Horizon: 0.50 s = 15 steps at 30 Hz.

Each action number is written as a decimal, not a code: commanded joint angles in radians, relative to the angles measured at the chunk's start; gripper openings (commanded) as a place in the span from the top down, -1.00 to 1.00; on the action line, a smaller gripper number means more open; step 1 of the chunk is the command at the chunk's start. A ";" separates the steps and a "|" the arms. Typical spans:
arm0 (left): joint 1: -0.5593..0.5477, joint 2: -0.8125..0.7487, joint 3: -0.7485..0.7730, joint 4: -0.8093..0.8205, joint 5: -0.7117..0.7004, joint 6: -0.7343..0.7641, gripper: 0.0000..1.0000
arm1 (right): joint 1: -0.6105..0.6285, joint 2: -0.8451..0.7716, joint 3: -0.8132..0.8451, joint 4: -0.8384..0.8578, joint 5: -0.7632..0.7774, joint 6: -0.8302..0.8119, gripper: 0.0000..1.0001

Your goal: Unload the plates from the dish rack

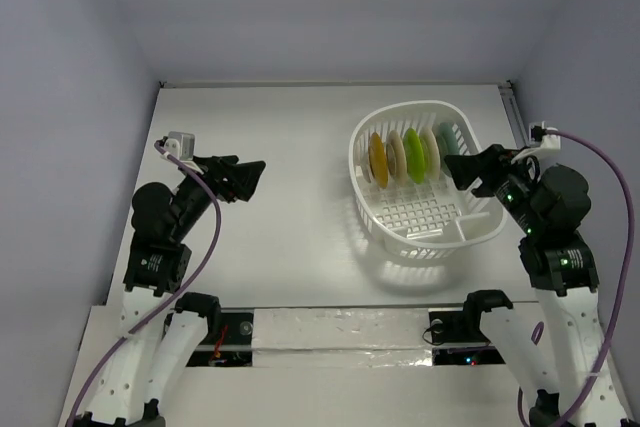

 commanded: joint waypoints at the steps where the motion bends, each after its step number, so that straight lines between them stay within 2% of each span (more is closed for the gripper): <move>1: -0.003 0.007 0.031 0.043 -0.003 0.026 -0.48 | -0.003 0.001 0.008 0.068 -0.071 -0.002 -0.23; 2: -0.003 0.001 0.032 0.022 -0.012 0.043 -0.45 | -0.003 0.027 0.005 0.080 -0.101 -0.006 0.31; 3: -0.003 0.001 0.032 0.008 -0.018 0.043 -0.45 | -0.003 0.027 0.005 0.080 -0.102 -0.006 0.32; 4: -0.003 -0.004 0.034 -0.003 -0.026 0.052 -0.39 | -0.003 0.039 0.008 0.092 -0.109 -0.012 0.47; 5: -0.003 -0.016 0.029 -0.011 -0.029 0.063 -0.35 | 0.008 0.054 0.018 0.096 -0.108 -0.020 0.75; 6: -0.003 -0.025 0.022 -0.011 -0.026 0.065 -0.30 | 0.008 0.088 0.030 0.096 -0.105 -0.023 0.86; 8: -0.003 -0.047 -0.004 -0.018 -0.028 0.062 -0.03 | 0.032 0.125 0.068 0.106 -0.091 -0.029 1.00; 9: -0.003 -0.052 -0.012 -0.025 -0.029 0.060 0.09 | 0.069 0.145 0.074 0.112 -0.067 -0.029 1.00; 10: -0.003 -0.056 -0.026 -0.025 -0.038 0.060 0.38 | 0.095 0.184 0.083 0.128 -0.048 -0.028 1.00; 12: -0.003 -0.065 -0.037 -0.078 -0.058 0.054 0.73 | 0.161 0.235 0.094 0.129 0.045 -0.037 1.00; 13: -0.003 -0.068 -0.037 -0.093 -0.081 0.055 1.00 | 0.235 0.293 0.103 0.114 0.090 -0.046 1.00; 15: -0.012 -0.078 -0.032 -0.136 -0.110 0.063 1.00 | 0.293 0.355 0.139 0.094 0.197 -0.066 1.00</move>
